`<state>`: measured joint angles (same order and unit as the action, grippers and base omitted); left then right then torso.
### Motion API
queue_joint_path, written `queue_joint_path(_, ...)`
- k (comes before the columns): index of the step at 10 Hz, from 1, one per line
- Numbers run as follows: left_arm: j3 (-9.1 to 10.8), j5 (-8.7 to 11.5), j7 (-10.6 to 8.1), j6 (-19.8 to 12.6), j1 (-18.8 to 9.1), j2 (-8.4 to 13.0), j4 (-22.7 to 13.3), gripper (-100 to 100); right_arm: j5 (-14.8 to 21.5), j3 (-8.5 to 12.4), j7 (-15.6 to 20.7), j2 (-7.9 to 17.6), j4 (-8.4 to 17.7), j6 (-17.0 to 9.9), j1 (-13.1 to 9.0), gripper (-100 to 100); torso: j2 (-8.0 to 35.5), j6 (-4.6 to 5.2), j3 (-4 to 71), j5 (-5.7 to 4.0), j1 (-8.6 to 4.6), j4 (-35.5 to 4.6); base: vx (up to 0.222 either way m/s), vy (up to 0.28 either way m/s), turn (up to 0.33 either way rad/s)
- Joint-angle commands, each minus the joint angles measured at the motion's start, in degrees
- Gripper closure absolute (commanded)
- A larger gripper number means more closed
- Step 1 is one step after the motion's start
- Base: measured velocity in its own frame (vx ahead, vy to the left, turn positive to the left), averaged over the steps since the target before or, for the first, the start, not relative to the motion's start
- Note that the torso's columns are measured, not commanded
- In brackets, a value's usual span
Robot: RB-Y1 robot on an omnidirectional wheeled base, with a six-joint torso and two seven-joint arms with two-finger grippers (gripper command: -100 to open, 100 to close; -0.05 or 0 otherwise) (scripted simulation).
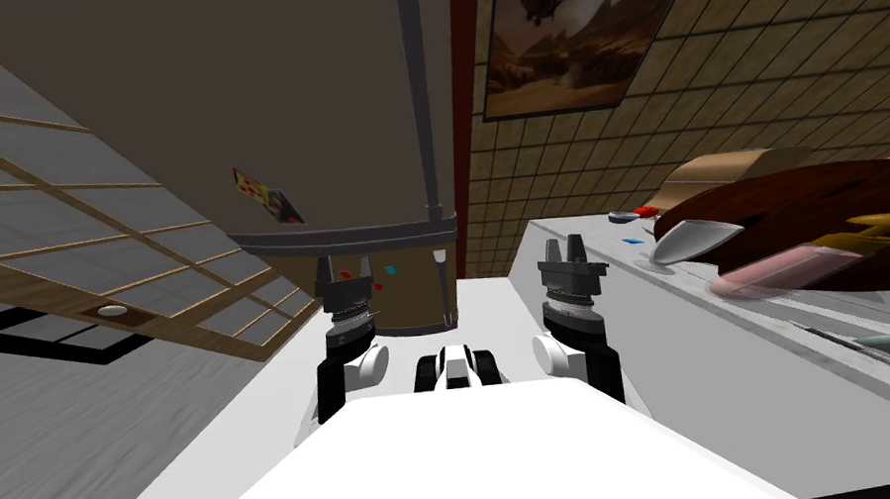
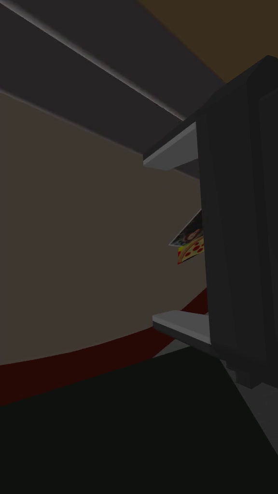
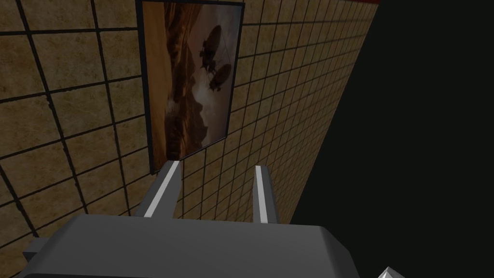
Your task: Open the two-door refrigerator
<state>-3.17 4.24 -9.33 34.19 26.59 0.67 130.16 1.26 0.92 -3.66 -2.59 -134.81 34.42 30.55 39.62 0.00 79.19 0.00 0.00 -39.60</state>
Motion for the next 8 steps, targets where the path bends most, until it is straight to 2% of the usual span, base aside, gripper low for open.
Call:
queue_joint_path(1,0.51,1.27,-0.38,-1.3,0.63,3.65,0.33,-100,0.0,0.0,0.0,0.0,0.02,0.0,0.01,0,1.88,-0.01,3.98,-0.01,-0.05,-1.88,0.045,-0.056,0.064)
queue_joint_path(2,0.74,1.86,-0.56,-1.9,0.92,4.6,0.5,-100,0.0,0.0,0.0,-0.01,0.03,0.0,0.01,0,2.36,0.0,5.13,-0.03,-0.13,-2.42,0.038,-0.081,0.064)
queue_joint_path(3,1.32,3.32,-0.99,-3.37,1.65,6.08,0.95,-100,0.0,-0.01,0.0,-0.01,0.03,0.0,0.01,0,2.55,0.0,5.37,-0.04,-0.15,-2.59,0.07,-0.111,0.112)
queue_joint_path(8,3.19,8.05,-2.43,-8.06,4.09,7.71,2.67,-100,0.0,-0.01,0.0,-0.01,0.03,0.0,0.02,0,2.72,0.0,5.34,0.03,0.1,-2.7,0.079,-0.119,0.11)
